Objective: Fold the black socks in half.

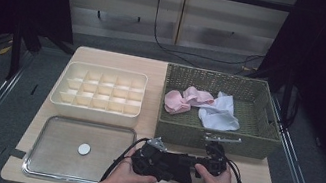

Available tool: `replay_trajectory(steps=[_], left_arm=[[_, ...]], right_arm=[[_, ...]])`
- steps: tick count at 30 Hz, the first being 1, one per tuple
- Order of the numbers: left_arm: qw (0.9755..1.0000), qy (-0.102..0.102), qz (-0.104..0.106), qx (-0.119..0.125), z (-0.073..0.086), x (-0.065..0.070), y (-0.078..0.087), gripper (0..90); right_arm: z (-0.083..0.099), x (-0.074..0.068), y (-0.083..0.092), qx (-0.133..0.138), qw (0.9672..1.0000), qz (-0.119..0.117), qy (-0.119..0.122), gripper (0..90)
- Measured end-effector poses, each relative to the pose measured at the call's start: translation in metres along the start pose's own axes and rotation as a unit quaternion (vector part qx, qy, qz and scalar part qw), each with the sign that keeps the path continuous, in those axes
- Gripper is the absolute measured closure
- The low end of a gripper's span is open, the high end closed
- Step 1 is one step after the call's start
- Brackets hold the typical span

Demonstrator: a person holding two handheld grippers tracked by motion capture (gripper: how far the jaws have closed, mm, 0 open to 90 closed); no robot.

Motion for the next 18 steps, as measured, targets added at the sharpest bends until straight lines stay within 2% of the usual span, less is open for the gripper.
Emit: replay_trajectory(steps=[5,6,12,14,16,17,18], left_arm=[[1.0000,0.000,-0.008,-0.001,0.000,0.001,0.000,57.8],[1.0000,0.000,-0.007,-0.001,0.000,0.000,0.000,57.8],[1.0000,-0.001,-0.009,-0.002,0.000,0.001,0.000,57.8],[1.0000,0.001,-0.010,-0.001,0.000,0.001,0.000,57.8],[0.9999,-0.003,-0.012,-0.002,0.000,0.001,0.000,57.8],[0.9999,-0.003,-0.012,-0.002,0.000,0.001,0.000,57.8],[0.9999,-0.003,-0.012,-0.001,0.000,0.002,0.000,57.8]], right_arm=[[0.012,0.004,0.008,-0.005,1.0000,0.004,-0.003,61.1],[0.020,0.005,0.010,-0.012,0.9999,0.010,-0.007,59.2],[0.033,0.008,0.009,-0.018,0.9996,0.008,-0.018,54.6],[0.034,0.006,0.005,-0.019,0.9997,-0.001,-0.018,57.6],[0.032,0.004,0.002,-0.021,0.9996,0.005,-0.020,63.5],[0.032,0.004,0.002,-0.021,0.9996,0.005,-0.020,63.5],[0.031,0.004,-0.001,-0.015,0.9997,0.007,-0.016,73.6]])
Point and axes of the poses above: each handheld gripper's, and its own axes: y roughly backward along the jaws, z roughly out of its underside, x roughly to its right, the point moved 3 cm from there along -y, roughly forward along the jaws, and after that the axes turned 3 degrees about -y, right-handed, at the moved point
